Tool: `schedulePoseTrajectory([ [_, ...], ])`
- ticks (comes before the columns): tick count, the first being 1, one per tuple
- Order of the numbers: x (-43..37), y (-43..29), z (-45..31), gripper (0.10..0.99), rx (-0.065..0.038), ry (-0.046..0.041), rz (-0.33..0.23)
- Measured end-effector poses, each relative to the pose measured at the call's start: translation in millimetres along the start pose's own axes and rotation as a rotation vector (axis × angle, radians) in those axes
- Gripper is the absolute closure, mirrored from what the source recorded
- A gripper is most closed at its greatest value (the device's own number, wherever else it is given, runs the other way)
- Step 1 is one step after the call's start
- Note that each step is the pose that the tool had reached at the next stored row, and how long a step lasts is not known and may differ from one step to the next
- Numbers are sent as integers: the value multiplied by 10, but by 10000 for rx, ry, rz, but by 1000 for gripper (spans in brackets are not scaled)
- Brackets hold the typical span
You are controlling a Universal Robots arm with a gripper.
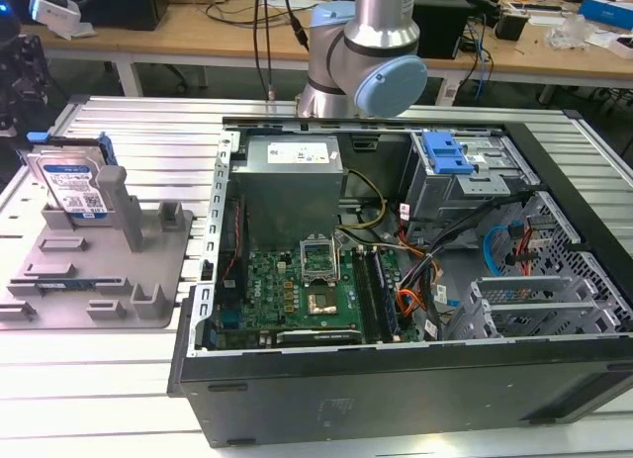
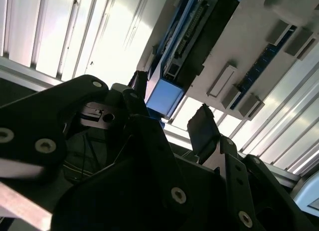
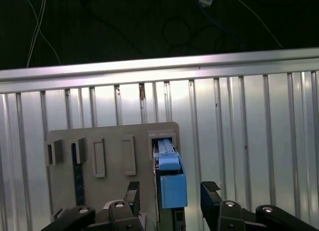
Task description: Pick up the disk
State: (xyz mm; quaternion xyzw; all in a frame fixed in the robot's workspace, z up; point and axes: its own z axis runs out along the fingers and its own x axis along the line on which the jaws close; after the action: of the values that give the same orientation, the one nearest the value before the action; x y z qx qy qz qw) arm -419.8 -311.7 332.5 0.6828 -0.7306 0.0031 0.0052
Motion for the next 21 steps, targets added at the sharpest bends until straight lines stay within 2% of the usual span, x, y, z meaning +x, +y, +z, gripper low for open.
schedulePoseTrajectory([
  [10,-1,0,121,486,3,4,-289],
  [12,-2,0,143,502,4,7,-355],
  [13,-3,0,153,565,5,9,-383],
  [14,-3,0,163,565,6,11,-413],
  [15,-3,0,172,635,6,13,-440],
  [21,-4,0,225,635,8,21,-614],
])
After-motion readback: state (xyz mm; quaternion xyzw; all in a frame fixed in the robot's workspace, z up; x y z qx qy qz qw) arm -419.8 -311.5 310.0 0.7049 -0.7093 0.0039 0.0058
